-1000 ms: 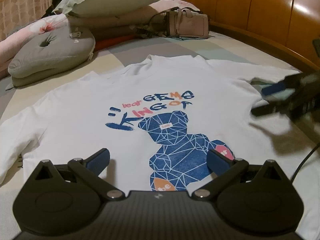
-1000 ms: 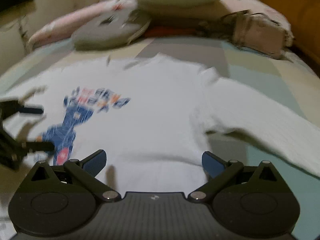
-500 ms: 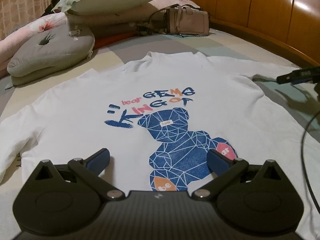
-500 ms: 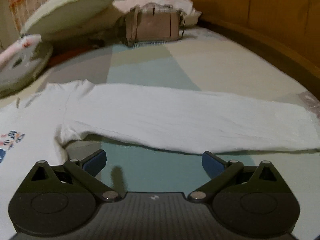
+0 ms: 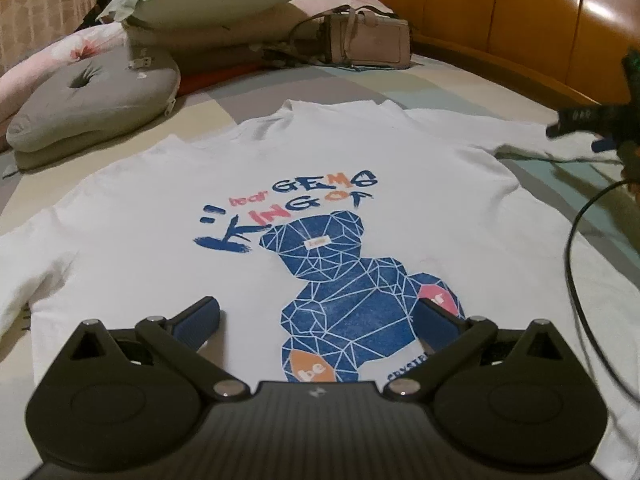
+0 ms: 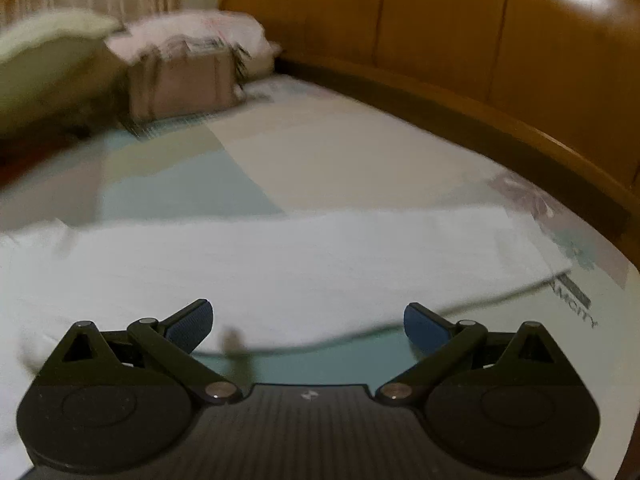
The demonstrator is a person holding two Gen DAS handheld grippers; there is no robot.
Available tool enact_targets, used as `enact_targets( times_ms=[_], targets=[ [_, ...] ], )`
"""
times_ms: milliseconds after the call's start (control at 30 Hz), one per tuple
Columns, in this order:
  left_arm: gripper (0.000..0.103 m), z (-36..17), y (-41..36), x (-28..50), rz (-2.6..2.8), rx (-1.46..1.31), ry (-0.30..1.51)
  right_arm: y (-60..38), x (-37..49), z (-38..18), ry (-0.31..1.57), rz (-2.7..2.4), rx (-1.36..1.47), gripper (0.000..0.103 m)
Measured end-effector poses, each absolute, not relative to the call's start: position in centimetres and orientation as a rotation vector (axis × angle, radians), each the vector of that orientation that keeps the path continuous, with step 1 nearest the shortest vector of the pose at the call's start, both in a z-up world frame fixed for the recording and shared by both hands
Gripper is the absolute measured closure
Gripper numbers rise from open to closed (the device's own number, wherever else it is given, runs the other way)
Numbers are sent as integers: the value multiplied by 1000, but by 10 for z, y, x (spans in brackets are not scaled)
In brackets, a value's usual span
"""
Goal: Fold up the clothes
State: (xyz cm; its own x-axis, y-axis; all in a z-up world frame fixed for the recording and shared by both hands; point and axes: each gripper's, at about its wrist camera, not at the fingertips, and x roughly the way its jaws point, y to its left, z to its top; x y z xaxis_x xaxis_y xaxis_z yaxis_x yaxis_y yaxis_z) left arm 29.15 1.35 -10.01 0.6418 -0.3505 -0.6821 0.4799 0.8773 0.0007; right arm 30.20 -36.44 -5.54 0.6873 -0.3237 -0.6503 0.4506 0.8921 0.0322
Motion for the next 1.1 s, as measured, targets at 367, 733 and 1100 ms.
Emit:
enact_targets(
  times_ms=[367,733,1100],
  targets=[
    [1,-91,56,306,-333,83,717,-272,307,-51,804,-41,196,0],
    [1,-96,91,311,-258,20,769,-191,303,-68,833,249,86,0],
    [1,-52,191,353,-115,-215,737,-196,291,-78,878,290,78,0]
  ],
)
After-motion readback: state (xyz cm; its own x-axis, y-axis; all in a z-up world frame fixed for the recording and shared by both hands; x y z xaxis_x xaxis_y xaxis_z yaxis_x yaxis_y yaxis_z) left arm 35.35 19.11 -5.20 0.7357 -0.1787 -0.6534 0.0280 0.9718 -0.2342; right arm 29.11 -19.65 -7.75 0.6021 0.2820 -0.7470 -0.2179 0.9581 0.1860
